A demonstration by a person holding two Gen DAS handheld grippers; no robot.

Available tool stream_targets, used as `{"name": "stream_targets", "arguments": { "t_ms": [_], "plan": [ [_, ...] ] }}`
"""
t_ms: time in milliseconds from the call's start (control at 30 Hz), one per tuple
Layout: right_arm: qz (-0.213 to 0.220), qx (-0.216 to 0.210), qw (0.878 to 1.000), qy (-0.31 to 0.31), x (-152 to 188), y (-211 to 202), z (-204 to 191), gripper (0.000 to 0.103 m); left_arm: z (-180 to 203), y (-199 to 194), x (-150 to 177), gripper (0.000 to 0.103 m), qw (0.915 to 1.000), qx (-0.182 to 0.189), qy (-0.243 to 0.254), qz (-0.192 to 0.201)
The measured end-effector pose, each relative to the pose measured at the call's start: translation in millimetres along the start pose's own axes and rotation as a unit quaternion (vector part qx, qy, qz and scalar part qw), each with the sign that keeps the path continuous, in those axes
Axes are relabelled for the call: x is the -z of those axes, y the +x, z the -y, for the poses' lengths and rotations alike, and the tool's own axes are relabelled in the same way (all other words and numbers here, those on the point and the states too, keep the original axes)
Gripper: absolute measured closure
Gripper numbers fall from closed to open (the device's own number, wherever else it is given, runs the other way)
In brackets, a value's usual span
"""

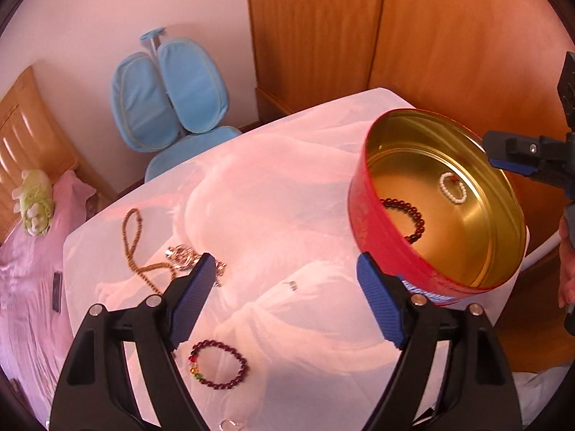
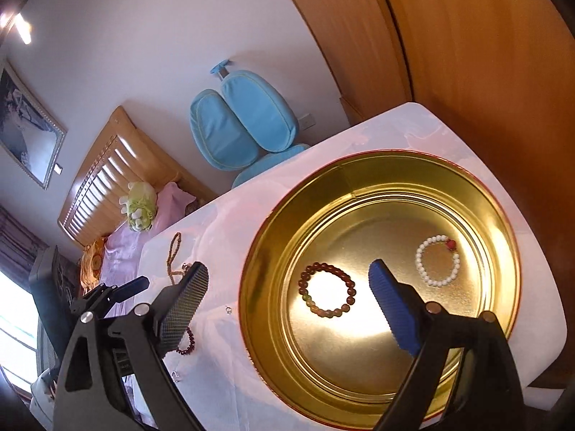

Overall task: Organize jewelry
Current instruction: 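Lift both open tools out of the tin and back over the table, then move the right tool to the coloured-bead red bracelet while the left tool moves to the purple lipstick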

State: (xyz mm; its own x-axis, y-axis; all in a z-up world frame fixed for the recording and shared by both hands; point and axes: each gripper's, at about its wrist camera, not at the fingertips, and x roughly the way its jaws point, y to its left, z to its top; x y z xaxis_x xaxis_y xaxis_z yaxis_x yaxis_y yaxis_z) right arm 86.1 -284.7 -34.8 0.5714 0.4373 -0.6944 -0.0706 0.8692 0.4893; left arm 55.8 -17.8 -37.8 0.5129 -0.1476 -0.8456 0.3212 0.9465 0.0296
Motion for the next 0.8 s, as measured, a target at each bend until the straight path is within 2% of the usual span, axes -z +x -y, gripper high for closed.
{"name": "stream_targets", "arguments": {
  "t_ms": [267,533,700,800],
  "plan": [
    [-0.016,-0.052,0.995,-0.088,8,25,-67,0.011,-82,-23,46,0.024,0.9946,-0.037,-0.096,0.006],
    [-0.046,-0.064,0.988,-0.130,22,52,-104,0.011,-140,-36,92,0.024,0.9872,-0.082,-0.136,-0.006],
    [-0.065,-0.066,0.984,-0.153,30,67,-120,0.011,-161,-33,111,0.024,0.9826,-0.076,-0.169,-0.015],
    [-0.086,-0.064,0.978,-0.180,37,81,-133,0.011,-164,-28,114,0.024,0.9846,-0.073,-0.158,-0.013]
  ]
}}
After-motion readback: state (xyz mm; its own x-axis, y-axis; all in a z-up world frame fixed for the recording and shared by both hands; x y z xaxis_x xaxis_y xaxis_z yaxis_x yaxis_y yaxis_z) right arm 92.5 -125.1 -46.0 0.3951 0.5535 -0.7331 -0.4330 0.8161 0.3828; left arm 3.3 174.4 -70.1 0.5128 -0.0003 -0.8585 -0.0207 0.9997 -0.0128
